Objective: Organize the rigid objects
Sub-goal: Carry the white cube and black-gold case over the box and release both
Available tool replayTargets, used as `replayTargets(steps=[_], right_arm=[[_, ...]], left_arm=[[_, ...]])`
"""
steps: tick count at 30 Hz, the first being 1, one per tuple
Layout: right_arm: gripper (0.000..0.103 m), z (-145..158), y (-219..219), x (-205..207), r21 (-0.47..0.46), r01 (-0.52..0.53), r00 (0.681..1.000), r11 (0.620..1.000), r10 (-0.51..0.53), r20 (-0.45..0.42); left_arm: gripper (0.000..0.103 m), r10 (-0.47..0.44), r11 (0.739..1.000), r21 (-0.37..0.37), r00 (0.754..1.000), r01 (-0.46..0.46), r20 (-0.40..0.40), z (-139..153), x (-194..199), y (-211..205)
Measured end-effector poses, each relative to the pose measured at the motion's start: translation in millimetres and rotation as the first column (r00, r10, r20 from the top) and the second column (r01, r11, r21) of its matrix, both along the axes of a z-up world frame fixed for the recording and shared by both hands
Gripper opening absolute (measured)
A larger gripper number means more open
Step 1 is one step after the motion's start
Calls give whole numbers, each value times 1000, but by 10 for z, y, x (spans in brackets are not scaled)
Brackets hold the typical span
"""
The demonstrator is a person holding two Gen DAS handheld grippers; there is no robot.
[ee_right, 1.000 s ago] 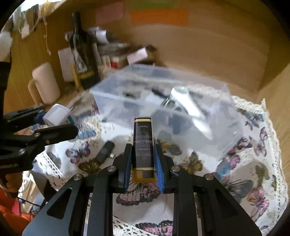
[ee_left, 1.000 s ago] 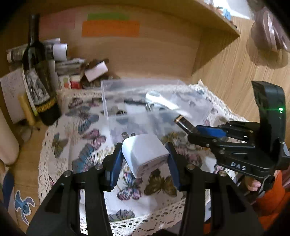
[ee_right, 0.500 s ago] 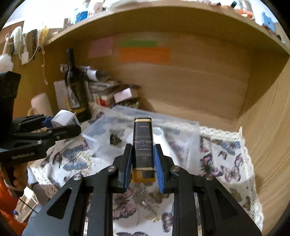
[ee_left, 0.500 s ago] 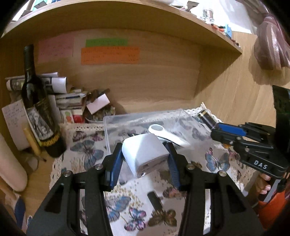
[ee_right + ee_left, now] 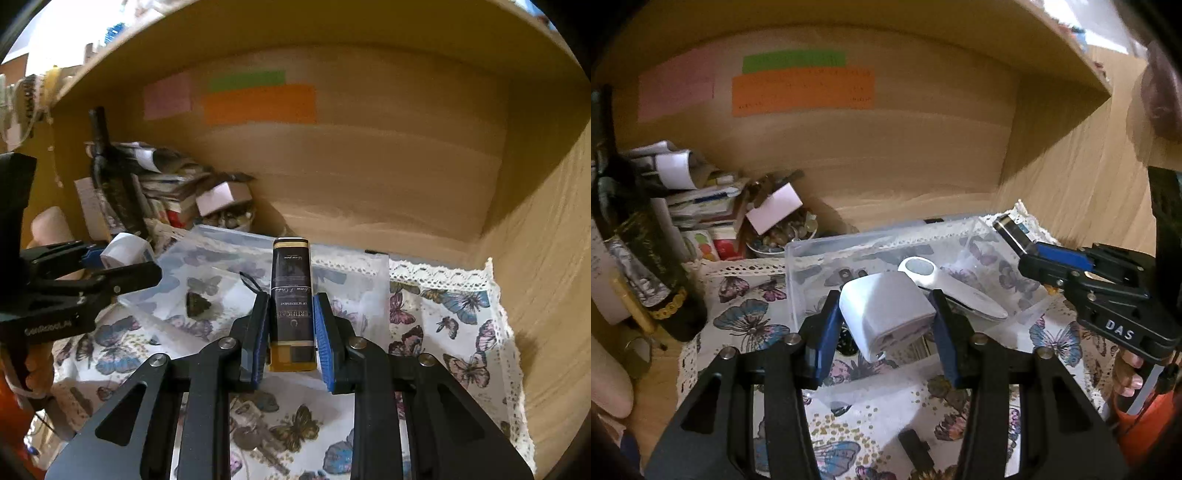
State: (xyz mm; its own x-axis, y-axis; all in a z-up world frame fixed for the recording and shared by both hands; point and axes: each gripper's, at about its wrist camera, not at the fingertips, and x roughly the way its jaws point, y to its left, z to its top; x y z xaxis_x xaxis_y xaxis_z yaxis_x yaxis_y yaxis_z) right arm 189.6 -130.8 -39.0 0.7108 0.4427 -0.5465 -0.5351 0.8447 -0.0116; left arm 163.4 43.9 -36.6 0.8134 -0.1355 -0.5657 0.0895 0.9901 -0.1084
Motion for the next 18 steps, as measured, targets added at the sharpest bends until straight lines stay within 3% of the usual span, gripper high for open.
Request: replayTargets(steps=[11, 18], right_arm=[[22, -314, 167, 397, -43, -3, 994, 999, -2, -107], [22, -454, 257, 451, -72, -35, 989, 997, 24, -149]], left_arm=[[47, -25, 1000, 0, 993, 25, -118, -381, 387, -6], [47, -40, 999, 6, 990, 41, -138, -476, 440, -29]])
